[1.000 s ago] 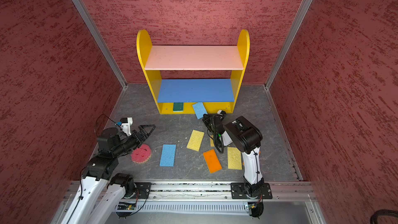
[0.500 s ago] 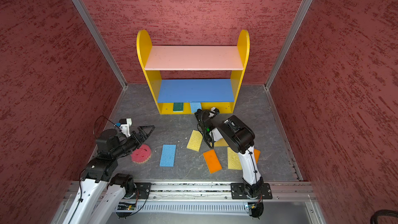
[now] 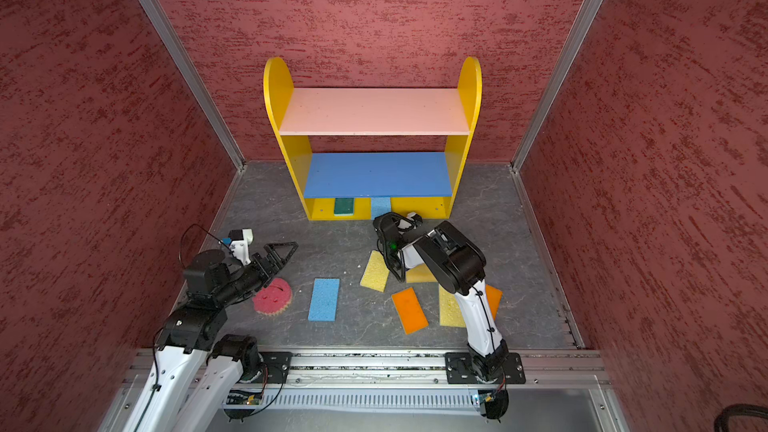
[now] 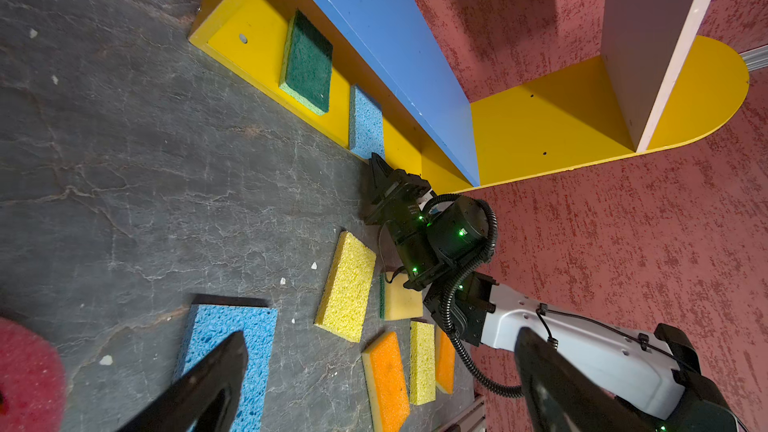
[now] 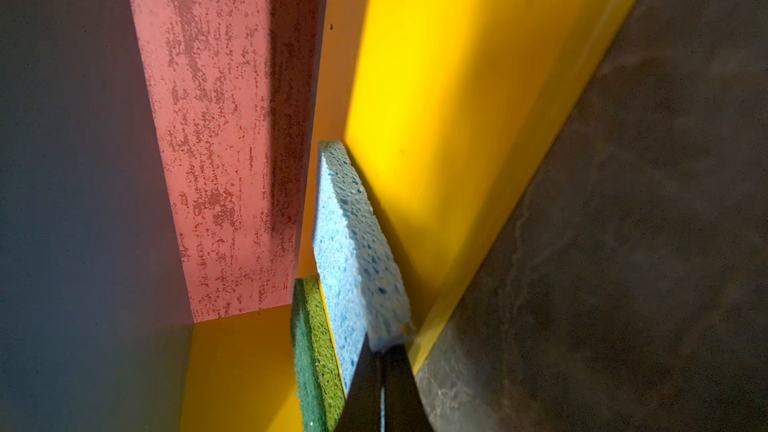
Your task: Place and organize the cleaning sponges onto the shelf
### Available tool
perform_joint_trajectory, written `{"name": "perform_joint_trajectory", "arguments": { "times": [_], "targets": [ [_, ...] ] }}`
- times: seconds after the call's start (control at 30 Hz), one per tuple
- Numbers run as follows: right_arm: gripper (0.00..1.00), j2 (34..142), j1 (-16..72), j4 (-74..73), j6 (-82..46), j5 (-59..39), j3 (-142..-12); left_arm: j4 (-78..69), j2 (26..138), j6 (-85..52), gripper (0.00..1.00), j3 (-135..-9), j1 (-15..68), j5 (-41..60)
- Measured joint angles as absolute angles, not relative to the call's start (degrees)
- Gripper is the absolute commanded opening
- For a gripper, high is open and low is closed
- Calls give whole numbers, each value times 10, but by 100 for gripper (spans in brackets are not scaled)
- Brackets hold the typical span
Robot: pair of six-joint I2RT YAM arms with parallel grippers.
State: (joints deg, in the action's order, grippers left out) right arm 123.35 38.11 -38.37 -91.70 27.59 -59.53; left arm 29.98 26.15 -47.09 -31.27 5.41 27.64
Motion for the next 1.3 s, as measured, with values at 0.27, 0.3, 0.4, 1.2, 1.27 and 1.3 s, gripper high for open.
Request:
{"name": "perform_joint_trajectory", "arguments": {
  "times": [0.27,0.3,0.4,1.2,1.27,1.3],
  "targets": [
    [35,1238,382,-368,-932,281,-610,300,261,-471,100,-311,51,284],
    [37,1238,382,-368,-933,280,-610,300,261,-471,100,-311,50,285],
    [41,1238,383,-371,-932,277,-607,301,261,-471,100,-311,49,286],
    [0,1225,364,-484,-890,127,-513,325,244,-471,100,-311,41,285],
    [0,1237,359,-484,-890,117,-532,327,244,-471,100,-311,41,284],
    [0,1241,357,-483,-890,114,-540,328,244,-471,100,-311,41,284]
  ]
}}
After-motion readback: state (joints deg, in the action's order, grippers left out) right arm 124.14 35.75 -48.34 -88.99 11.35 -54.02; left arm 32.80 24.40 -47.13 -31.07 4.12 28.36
